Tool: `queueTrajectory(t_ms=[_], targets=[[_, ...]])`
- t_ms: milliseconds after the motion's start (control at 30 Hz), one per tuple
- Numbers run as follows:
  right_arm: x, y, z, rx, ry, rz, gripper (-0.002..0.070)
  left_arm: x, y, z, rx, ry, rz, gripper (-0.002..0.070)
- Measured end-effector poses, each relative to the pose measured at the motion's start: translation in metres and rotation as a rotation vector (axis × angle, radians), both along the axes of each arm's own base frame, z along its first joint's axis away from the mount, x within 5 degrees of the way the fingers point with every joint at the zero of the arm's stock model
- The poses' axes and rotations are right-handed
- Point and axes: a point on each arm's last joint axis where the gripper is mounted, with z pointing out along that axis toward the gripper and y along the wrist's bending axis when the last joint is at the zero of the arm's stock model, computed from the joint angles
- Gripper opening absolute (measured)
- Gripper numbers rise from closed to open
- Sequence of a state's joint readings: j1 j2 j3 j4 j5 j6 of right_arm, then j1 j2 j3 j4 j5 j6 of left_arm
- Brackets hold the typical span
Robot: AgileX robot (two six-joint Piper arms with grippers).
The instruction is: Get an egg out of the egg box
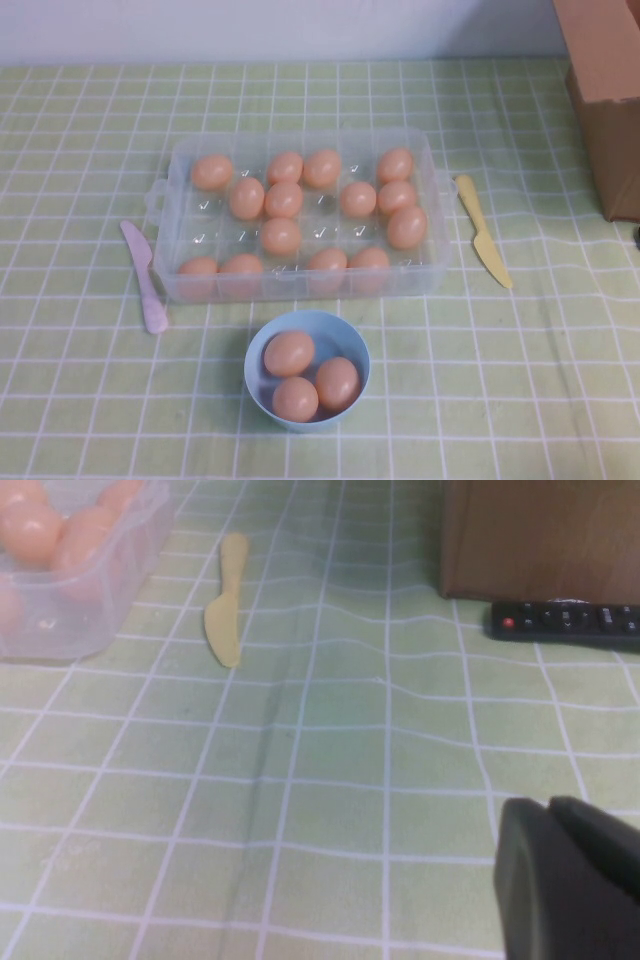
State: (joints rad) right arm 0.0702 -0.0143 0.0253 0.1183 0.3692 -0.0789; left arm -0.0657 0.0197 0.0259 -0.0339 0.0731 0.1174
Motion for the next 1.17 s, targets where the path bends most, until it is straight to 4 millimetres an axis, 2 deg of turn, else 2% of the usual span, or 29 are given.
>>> queueTrajectory(t_ms=[300,1167], targets=[[0.000,0.000,0.000,0.000,0.000,0.000,-0.0017,-0.006,0.000,-0.024,0.000,0.255,0.001,-0.0003],[0.000,0.000,0.000,0.000,0.000,0.000,-0.0017,-0.006,0.000,-0.025,0.000,0.266,0.002,-0.0003]])
